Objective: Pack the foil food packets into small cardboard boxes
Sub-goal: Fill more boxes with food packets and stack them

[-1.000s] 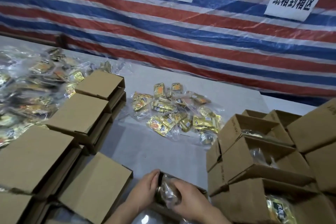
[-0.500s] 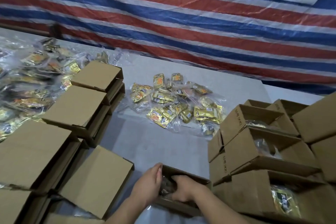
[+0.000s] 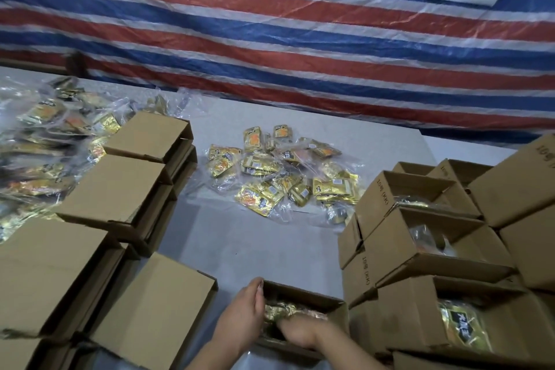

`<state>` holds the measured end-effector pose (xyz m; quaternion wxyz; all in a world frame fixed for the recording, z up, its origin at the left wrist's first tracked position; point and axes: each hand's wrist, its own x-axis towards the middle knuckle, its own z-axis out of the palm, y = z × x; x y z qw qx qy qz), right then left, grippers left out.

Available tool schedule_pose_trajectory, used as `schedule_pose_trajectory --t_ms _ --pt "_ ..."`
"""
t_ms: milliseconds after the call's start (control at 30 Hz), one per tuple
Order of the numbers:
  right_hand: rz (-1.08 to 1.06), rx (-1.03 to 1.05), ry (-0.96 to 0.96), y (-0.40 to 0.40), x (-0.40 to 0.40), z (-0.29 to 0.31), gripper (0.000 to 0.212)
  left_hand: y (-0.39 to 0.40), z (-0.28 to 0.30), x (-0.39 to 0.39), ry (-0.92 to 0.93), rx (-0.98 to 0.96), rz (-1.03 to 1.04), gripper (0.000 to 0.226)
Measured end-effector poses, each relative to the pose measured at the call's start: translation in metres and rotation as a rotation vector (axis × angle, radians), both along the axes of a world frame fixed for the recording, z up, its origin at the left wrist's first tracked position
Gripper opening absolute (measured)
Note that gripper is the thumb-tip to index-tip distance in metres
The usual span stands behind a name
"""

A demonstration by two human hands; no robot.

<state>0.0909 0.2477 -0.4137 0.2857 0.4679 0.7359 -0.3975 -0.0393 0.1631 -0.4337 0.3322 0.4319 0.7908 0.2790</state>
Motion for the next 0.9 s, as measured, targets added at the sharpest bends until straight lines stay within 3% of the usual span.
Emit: schedule_pose_trajectory --t_ms 100,233,333,400,433,467,567,700,900 --pt "-0.048 0.13 0.062 0.009 0.005 0.008 0.036 0.002 0.004 0.001 0.019 -0.002 -0.005 0.036" --pt "-0.043 0.24 0.141 0.01 0.004 0.023 0.032 0.004 0.007 0.002 0.024 -0.02 -0.005 0.035" --pt "-0.073 0.477 0.154 0.006 0.011 0.038 0.032 0.01 0.012 0.001 0.016 -0.062 -0.014 0.038" --pt "-0.13 0.67 0.206 0.004 0.026 0.048 0.013 0.013 0.015 0.002 0.022 -0.082 -0.019 0.041" --pt "-0.144 0.74 0.212 0.004 0.035 0.053 0.011 0.013 0.016 0.003 0.029 -0.096 -0.026 0.042" --pt "-0.163 0.765 0.189 0.004 0.044 0.055 0.024 0.013 0.017 0.003 0.037 -0.114 -0.034 0.042" --pt "-0.248 0.623 0.113 0.007 0.059 0.056 0.044 0.011 0.014 0.004 0.029 -0.175 -0.057 0.034" --pt "-0.212 0.423 0.025 0.005 0.058 0.054 0.022 0.005 0.022 0.007 0.034 -0.224 -0.024 0.033" --pt "-0.121 0.481 0.087 0.006 0.043 0.097 0.022 -0.003 0.084 -0.014 0.049 -0.185 0.051 0.038"
